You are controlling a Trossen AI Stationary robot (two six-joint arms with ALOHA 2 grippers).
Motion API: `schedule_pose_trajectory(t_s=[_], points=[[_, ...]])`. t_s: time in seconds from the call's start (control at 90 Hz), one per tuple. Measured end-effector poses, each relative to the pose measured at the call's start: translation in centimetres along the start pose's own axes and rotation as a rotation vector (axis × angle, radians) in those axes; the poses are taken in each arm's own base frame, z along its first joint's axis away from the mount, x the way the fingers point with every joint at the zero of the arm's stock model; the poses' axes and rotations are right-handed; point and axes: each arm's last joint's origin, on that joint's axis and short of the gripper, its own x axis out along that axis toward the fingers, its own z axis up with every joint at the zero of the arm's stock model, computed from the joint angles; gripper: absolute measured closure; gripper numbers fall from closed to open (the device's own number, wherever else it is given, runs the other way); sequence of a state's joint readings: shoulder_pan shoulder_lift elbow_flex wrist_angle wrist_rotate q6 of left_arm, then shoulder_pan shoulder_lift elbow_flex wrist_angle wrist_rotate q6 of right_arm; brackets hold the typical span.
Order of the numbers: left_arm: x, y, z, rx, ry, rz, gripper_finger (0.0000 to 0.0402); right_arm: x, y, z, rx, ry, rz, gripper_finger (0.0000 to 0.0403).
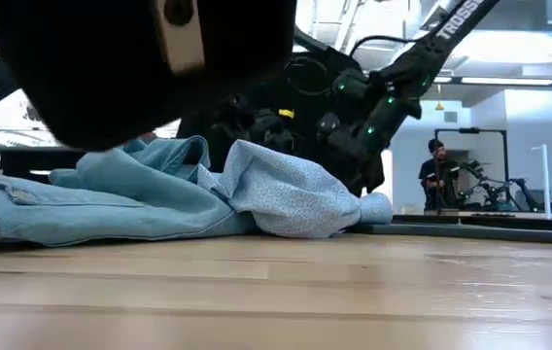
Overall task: Hang clothes
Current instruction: Unhang the blue shirt from the rack
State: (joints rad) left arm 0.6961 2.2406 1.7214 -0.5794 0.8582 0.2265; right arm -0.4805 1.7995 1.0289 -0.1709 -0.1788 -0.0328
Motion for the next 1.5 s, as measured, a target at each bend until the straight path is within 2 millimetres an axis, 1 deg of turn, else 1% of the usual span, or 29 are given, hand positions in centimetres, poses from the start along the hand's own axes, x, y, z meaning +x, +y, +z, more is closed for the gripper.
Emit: schedule_pose_trajectory(t_s=[0.111, 0.211, 0.267, 0.356, 0.467, 0.533, 0.633, 0.7, 0.767, 0.878, 0.956, 1.0, 1.111, 1.211, 1.367, 1.5], points=[[-0.7, -0.3, 0.4, 0.008, -0.016, 0.004, 0.0298, 0.1, -0.4, 0.7, -0.02, -0.013, -0.009, 0.0232], [-1.6, -1.2, 1.2, 0.03, -0.036, 0.013, 0.0298, -0.3, -0.6, 1.6, -0.018, -0.035, -0.015, 0.0233], [-2.1, -1.5, 1.9, 0.064, -0.051, 0.047, 0.0299, -0.5, -0.8, 1.8, -0.015, -0.033, -0.02, 0.0234], [-2.3, -1.3, 2.4, 0.109, -0.053, 0.155, 0.0299, -0.2, -1.6, 1.3, 0.007, 0.001, -0.03, 0.0234], [-2.2, -0.5, 2.1, 0.145, -0.019, 0.277, 0.0299, 1.0, -2.5, 0.1, 0.04, 0.083, -0.028, 0.0235], [-2.0, 0.0, 2.0, 0.159, -0.012, 0.296, 0.0299, 1.4, -2.7, -0.2, 0.048, 0.097, -0.012, 0.0235], [-1.9, 0.3, 1.7, 0.161, -0.01, 0.3, 0.0299, 2.0, -2.2, -0.2, 0.043, 0.086, 0.076, 0.0238], [-1.4, 0.5, 1.8, 0.166, -0.027, 0.294, 0.0299, 2.0, -1.9, -0.1, 0.048, 0.092, 0.1, 0.0249], [-1.2, 0.6, 1.4, 0.146, -0.007, 0.288, 0.0299, 1.9, -1.8, 0.1, 0.052, 0.096, 0.108, 0.0272], [-1.3, 0.6, 1.5, 0.164, -0.017, 0.29, 0.0299, 1.4, -1.9, 0.5, 0.066, 0.147, 0.109, 0.0329], [-1.3, 0.7, 1.5, 0.16, -0.014, 0.289, 0.0299, 0.8, -2.1, 1.3, 0.052, 0.162, 0.109, 0.0376], [-1.4, 0.8, 1.4, 0.156, -0.014, 0.29, 0.0299, 0.5, -2.1, 1.8, 0.035, 0.171, 0.112, 0.0392], [-1.2, 0.9, 1.2, 0.176, -0.019, 0.289, 0.0299, -0.1, -2.0, 3.3, 0.012, 0.131, 0.122, 0.0397], [-0.9, 1.1, 0.5, 0.148, 0.001, 0.284, 0.0299, -0.4, -1.9, 4.0, 0.006, 0.108, 0.14, 0.0401], [-0.4, 1.8, -0.6, 0.142, 0.021, 0.361, 0.0299, -0.8, -1.3, 4.8, -0.007, 0.113, 0.15, 0.0402], [-0.6, 2.6, -1.9, 0.109, 0.049, 0.404, 0.0299, -0.9, -0.4, 4.8, -0.027, 0.148, 0.17, 0.0402]])
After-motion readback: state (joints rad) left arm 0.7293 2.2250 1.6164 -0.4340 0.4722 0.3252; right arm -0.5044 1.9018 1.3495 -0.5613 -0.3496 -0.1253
